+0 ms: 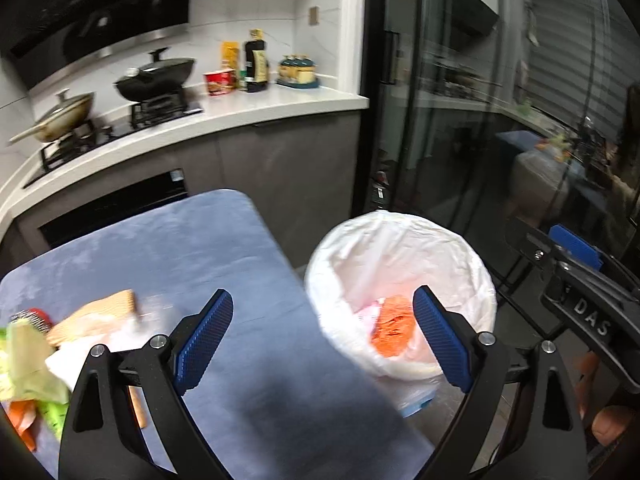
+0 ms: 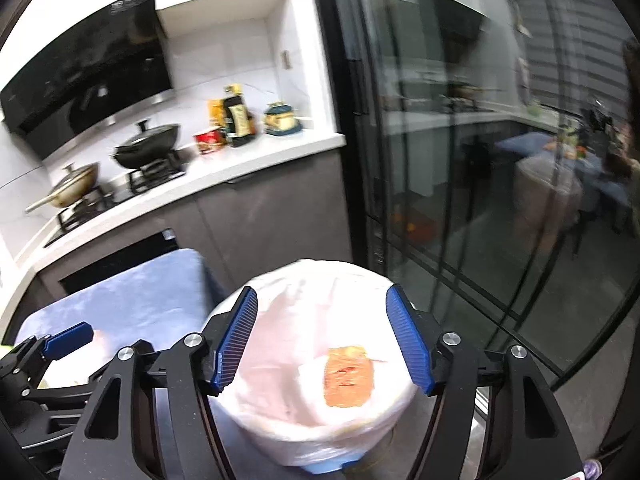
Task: Collect trash
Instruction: 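Move both open tools back toward the trash pile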
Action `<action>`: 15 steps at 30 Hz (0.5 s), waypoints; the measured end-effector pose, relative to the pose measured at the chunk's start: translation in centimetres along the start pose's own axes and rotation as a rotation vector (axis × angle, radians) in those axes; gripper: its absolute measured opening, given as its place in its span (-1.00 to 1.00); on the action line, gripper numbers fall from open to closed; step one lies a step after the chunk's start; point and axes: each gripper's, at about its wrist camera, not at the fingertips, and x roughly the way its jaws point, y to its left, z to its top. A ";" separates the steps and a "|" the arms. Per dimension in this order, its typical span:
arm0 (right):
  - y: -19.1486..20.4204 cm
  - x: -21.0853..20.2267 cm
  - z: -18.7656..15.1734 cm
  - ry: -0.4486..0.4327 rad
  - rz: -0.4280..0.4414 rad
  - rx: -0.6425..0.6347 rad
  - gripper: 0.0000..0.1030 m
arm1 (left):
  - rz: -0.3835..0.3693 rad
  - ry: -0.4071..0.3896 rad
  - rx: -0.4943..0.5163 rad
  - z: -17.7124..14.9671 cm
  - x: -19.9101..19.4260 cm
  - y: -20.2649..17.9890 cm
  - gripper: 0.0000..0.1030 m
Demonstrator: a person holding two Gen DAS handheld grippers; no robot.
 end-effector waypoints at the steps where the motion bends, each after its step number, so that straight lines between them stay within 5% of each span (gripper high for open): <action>1: 0.8 -0.3 -0.1 -0.003 0.015 -0.011 0.30 | 0.015 -0.001 -0.018 -0.1 -0.7 0.9 0.69; 15: 11.2 -5.3 -3.7 0.027 0.220 -0.151 0.38 | 0.219 0.045 -0.232 -5.3 -7.3 12.3 0.72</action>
